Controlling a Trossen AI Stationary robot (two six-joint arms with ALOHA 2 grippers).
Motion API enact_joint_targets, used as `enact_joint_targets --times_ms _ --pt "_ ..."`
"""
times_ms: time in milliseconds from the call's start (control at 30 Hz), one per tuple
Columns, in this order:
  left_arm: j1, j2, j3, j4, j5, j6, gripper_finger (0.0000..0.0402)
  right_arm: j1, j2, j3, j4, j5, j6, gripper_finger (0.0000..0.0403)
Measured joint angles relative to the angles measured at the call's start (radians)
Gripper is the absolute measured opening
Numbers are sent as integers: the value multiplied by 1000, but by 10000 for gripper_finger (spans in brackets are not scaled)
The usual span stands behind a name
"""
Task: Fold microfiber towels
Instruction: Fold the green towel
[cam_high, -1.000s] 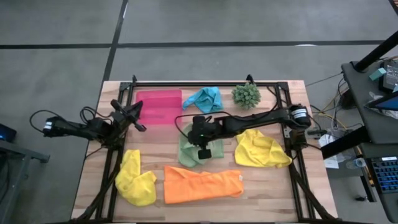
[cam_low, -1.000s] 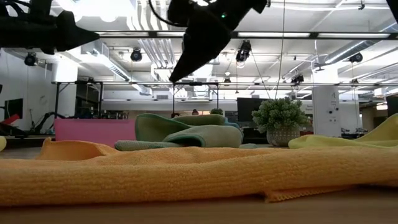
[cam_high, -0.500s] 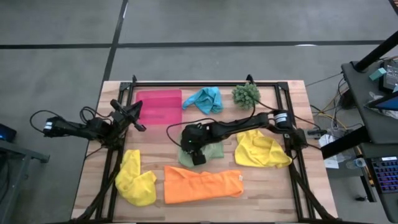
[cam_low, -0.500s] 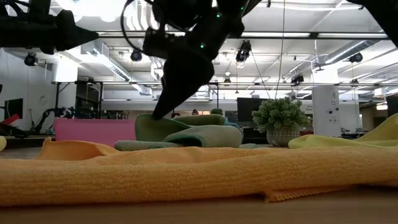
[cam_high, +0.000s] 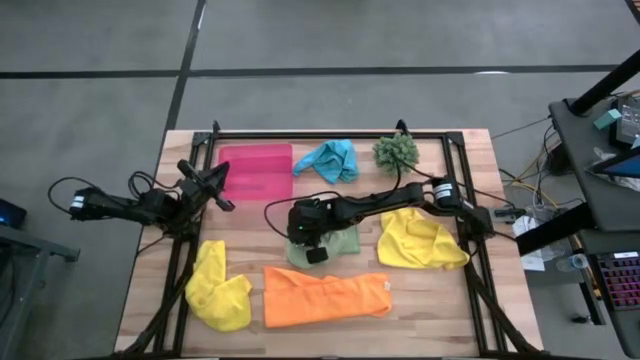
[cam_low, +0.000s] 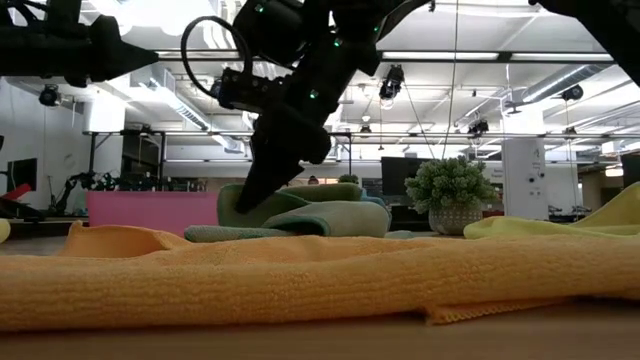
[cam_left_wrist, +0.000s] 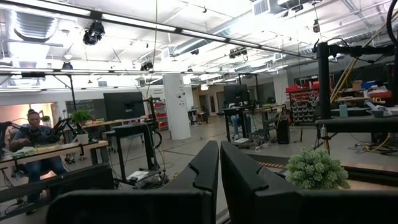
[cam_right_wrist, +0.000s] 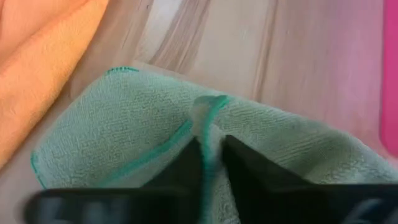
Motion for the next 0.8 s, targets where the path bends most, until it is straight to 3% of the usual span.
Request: enact_joint_targets --times_ms 100,300,500,800 --pt "0 0 0 0 0 -1 3 0 -17 -1 -1 1 -17 16" --pt "0 2 5 50 59 -3 3 0 -119 -1 -2 81 -48 9" --pt "0 25 13 66 239 -5 6 0 -258 -9 -5 169 -63 9" --pt "0 177 79 120 386 -70 73 0 -445 -99 10 382 -25 8"
